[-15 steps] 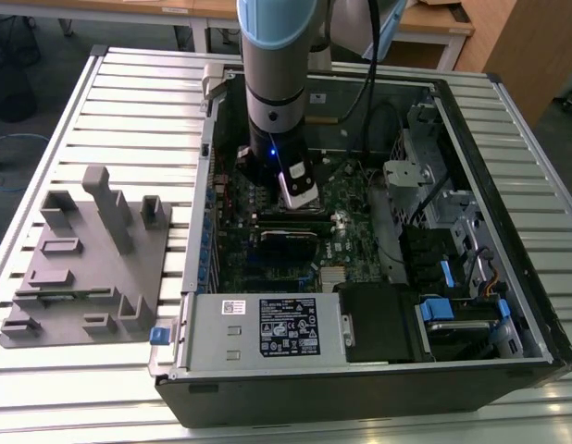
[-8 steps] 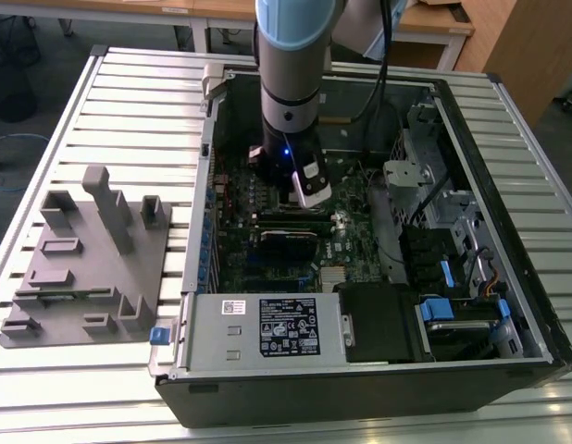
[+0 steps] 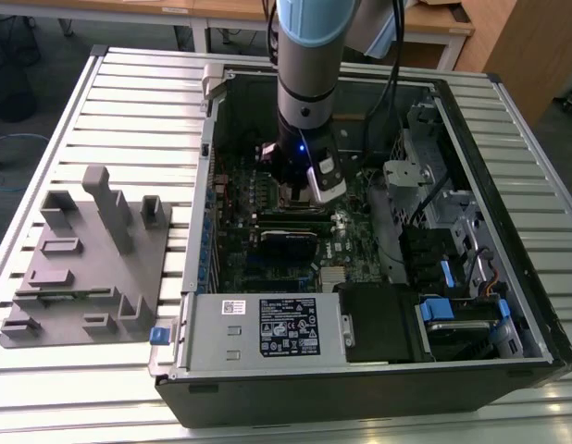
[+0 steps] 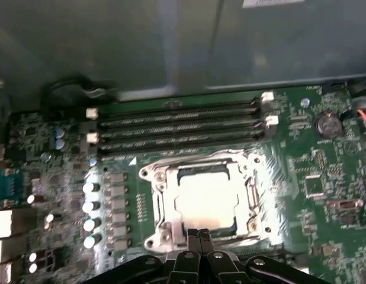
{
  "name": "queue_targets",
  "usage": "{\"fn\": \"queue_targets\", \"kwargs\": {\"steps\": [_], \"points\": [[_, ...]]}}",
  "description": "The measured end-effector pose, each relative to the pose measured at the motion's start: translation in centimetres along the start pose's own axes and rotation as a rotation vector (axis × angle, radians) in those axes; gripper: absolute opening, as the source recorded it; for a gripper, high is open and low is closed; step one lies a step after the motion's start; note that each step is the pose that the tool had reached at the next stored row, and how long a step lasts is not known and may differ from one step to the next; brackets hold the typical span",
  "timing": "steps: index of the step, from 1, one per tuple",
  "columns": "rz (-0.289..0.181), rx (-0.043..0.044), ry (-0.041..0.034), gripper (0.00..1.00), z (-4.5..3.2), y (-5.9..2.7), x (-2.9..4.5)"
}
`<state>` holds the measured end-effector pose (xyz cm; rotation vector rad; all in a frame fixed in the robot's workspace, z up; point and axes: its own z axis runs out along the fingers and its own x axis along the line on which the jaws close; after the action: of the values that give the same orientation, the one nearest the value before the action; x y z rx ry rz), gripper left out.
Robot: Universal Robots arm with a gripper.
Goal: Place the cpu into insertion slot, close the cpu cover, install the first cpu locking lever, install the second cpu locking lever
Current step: 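Install the second cpu locking lever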
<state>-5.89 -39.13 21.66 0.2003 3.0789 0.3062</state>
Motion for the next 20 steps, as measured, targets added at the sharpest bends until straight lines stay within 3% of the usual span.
{"fn": "queue_targets", "kwargs": {"steps": [3,5,7,11,12,16,20], "points": [[0.0,0.0049,-0.0005,0.1,0.15,0.78,-0.3],[-0.001,0.0159,-0.0019,0.1,0.27,1.29,-0.36],[-0.002,0.0401,-0.0049,0.1,0.36,1.77,-0.35],[-0.006,0.11,-0.0138,0.1,0.54,2.63,-0.27],[-0.006,0.1221,-0.0152,0.1,0.61,2.97,-0.22],[-0.008,0.1423,-0.0178,0.1,0.98,4.77,0.0],[-0.008,0.1424,-0.0178,0.1,0.98,4.78,0.0]]}}
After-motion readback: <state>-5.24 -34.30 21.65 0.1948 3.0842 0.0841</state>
